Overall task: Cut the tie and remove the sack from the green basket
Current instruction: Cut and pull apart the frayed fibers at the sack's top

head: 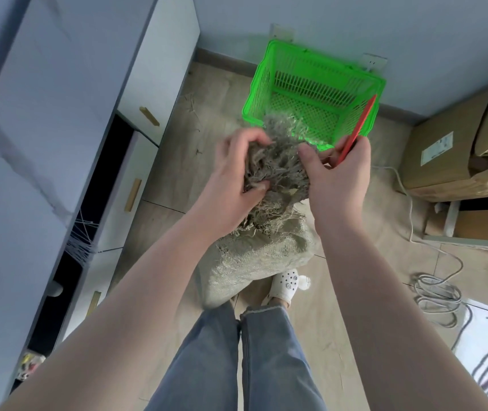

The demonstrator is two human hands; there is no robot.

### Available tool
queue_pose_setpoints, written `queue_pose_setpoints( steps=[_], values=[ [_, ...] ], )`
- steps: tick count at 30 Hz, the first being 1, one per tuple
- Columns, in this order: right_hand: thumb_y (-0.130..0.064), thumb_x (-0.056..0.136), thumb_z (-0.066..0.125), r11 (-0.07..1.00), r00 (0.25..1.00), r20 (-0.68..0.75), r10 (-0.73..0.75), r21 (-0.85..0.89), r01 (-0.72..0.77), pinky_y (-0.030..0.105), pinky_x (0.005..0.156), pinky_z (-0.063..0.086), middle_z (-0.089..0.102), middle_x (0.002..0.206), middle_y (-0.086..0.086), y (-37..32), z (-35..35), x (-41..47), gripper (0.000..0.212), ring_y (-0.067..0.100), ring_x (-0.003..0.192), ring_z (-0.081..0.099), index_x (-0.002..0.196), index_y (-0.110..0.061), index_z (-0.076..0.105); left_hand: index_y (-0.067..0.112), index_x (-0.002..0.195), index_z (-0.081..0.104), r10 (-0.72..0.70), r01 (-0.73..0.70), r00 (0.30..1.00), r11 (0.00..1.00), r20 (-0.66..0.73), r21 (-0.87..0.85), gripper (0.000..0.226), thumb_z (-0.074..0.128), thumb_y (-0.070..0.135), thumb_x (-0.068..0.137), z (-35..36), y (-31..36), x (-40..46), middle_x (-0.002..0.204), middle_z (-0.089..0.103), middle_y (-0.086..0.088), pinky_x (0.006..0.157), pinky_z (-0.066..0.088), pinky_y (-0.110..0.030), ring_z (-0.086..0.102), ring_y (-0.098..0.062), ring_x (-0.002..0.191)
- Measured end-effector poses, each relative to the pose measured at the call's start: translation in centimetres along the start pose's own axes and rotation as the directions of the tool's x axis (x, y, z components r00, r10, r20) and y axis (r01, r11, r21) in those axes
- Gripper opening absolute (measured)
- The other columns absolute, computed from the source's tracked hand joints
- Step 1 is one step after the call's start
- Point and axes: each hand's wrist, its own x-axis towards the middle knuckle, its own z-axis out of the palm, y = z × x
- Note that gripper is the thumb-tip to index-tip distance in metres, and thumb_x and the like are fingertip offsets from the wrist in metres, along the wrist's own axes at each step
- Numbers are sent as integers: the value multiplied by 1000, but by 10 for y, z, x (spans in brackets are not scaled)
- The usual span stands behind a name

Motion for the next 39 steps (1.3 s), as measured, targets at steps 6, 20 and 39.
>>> queue_pose_setpoints(
  steps=[6, 20, 39],
  values=[
    [-24, 84, 74, 995, 994, -65, -93, -34, 91, 12, 63, 39, 41, 74, -10, -1, -1, -5, 37, 3, 64, 42, 90, -20, 38, 32, 93, 62, -168, 168, 984, 986, 54, -4, 19, 63, 13, 90, -1, 3, 6, 137, 36, -6, 82, 27, 1, 47, -18, 120],
    [-29, 84, 74, 998, 998, -68, 1, -57, -4, 22, 64, 41, 43, 74, -7, 8, -10, 12, 42, 6, 62, 44, 79, -29, 33, 13, 104, 64, -313, 325, 942, 746, 124, -582, 27, 74, 11, 78, 4, -1, 2, 101, 70, -8, 76, 60, -35, 72, -22, 86],
    [-43, 100, 36, 879, 848, 479, 226, -475, 35, 32, 54, 25, 35, 59, 0, -6, -61, -50, 46, 16, 54, 29, 65, -13, 38, 17, 103, 61, -305, 229, 952, 751, -16, -619, 25, 74, 13, 82, 10, -11, -3, 77, 69, 12, 67, 53, -21, 68, -5, 74]
  ],
)
